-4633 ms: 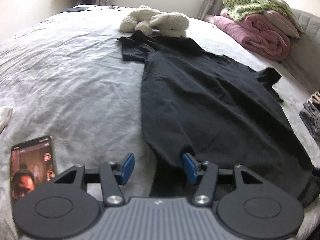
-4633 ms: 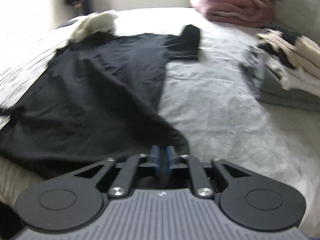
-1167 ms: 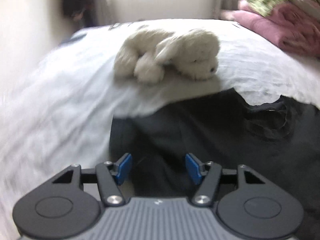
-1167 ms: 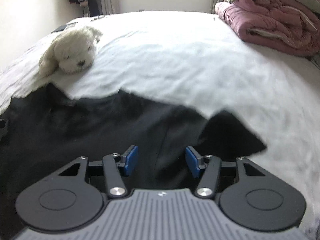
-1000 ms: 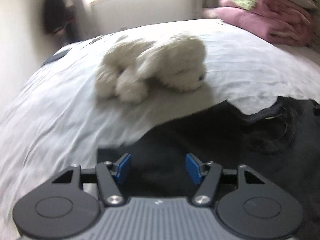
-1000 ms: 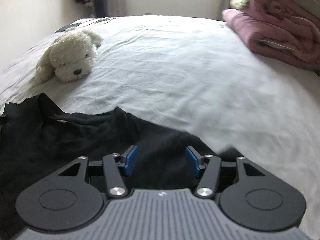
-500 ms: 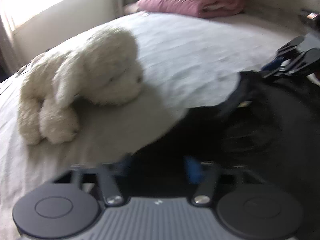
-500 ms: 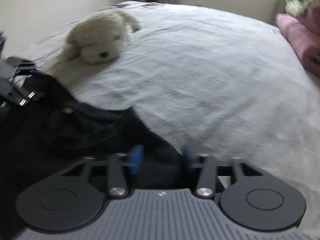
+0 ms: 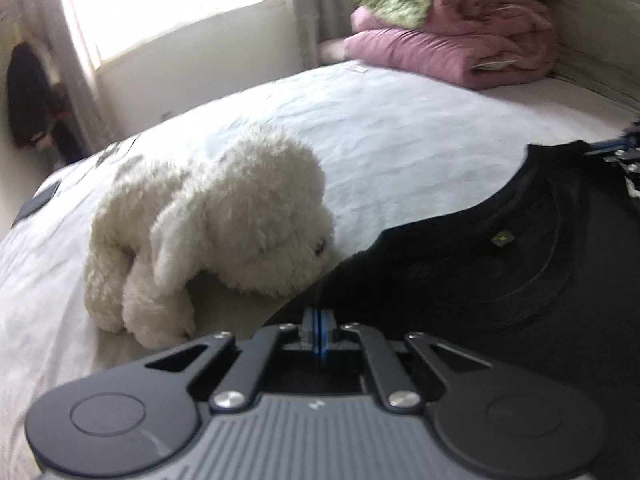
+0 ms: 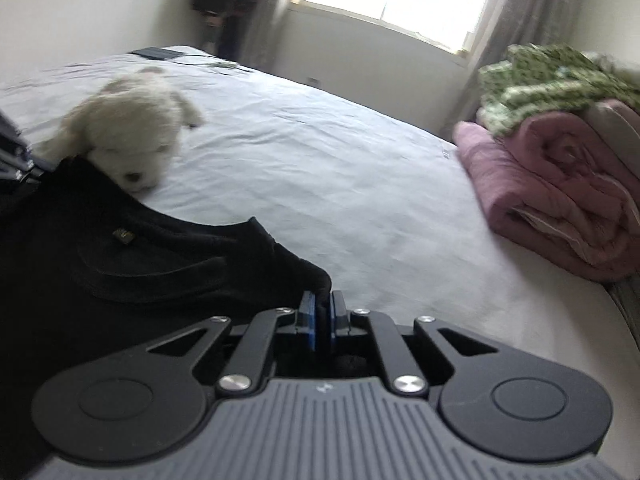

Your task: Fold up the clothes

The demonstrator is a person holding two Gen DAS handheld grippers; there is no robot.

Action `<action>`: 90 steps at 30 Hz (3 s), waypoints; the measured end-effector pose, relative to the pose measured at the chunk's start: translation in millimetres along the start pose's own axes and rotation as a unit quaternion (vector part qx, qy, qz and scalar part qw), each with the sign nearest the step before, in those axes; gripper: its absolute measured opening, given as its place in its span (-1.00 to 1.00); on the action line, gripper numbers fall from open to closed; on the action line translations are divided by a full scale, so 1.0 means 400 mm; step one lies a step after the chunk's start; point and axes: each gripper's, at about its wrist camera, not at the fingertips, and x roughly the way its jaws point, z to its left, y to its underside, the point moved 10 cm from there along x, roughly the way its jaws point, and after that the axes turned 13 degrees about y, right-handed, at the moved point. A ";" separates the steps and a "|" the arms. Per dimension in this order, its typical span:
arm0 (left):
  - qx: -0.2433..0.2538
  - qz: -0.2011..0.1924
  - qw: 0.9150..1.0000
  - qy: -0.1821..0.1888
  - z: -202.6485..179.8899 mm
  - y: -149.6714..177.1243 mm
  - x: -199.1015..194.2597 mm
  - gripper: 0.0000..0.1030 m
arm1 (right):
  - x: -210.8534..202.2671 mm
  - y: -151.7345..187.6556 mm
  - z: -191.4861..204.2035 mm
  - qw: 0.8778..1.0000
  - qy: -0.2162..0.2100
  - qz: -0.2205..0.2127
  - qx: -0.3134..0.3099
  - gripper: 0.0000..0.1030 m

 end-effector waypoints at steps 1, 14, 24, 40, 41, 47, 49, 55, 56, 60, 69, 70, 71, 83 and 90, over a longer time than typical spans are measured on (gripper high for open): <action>-0.001 0.003 1.000 -0.008 -0.003 0.005 0.018 -0.96 | 0.021 0.012 0.007 1.000 0.005 0.011 -0.005 -0.87; -0.105 -0.009 0.992 -0.065 0.117 0.088 -0.112 -0.46 | -0.008 0.086 -0.049 0.995 0.024 0.035 0.087 -0.09; -0.271 -0.010 0.961 -0.049 0.242 0.300 -0.249 0.10 | -0.171 0.274 -0.208 0.973 0.023 0.110 0.203 0.06; -0.304 -0.045 0.949 -0.068 0.251 0.313 -0.262 -0.89 | -0.217 0.326 -0.225 0.970 0.095 0.133 0.180 -0.94; -0.307 -0.046 0.948 -0.067 0.258 0.315 -0.264 -0.89 | -0.226 0.324 -0.240 0.969 0.101 0.130 0.186 -0.94; -0.291 -0.026 0.953 -0.073 0.254 0.332 -0.233 -0.86 | -0.191 0.368 -0.181 0.974 0.053 0.167 0.146 -0.83; -0.293 -0.023 0.954 -0.062 0.258 0.332 -0.243 -0.69 | -0.189 0.357 -0.206 0.973 0.042 0.160 0.164 -0.50; -0.285 -0.053 0.954 -0.074 0.302 0.283 -0.275 -0.27 | -0.133 0.262 -0.294 0.964 0.021 0.126 0.234 0.30; -0.282 -0.050 0.955 -0.073 0.306 0.273 -0.265 -0.23 | -0.108 0.249 -0.294 0.963 0.017 0.128 0.236 0.30; -0.281 -0.040 0.957 -0.064 0.324 0.248 -0.216 -0.08 | -0.024 0.219 -0.272 0.973 0.017 0.132 0.187 0.30; -0.228 -0.012 0.970 -0.081 0.297 0.242 -0.150 -0.97 | 0.005 0.262 -0.167 0.990 0.013 0.130 0.048 -1.00; -0.233 -0.017 0.969 -0.083 0.299 0.242 -0.155 -0.98 | -0.002 0.259 -0.166 0.991 0.025 0.125 0.035 -1.00; -0.237 -0.025 0.968 -0.084 0.301 0.237 -0.163 -0.98 | -0.009 0.254 -0.173 0.992 0.039 0.118 0.027 -1.00; -0.241 -0.041 0.965 -0.099 0.285 0.208 -0.149 -0.98 | -0.015 0.242 -0.249 0.986 0.136 0.098 0.020 -1.00; -0.260 -0.050 0.959 -0.102 0.306 0.221 -0.171 -0.77 | 0.016 0.286 -0.247 0.983 0.130 0.122 0.053 -0.76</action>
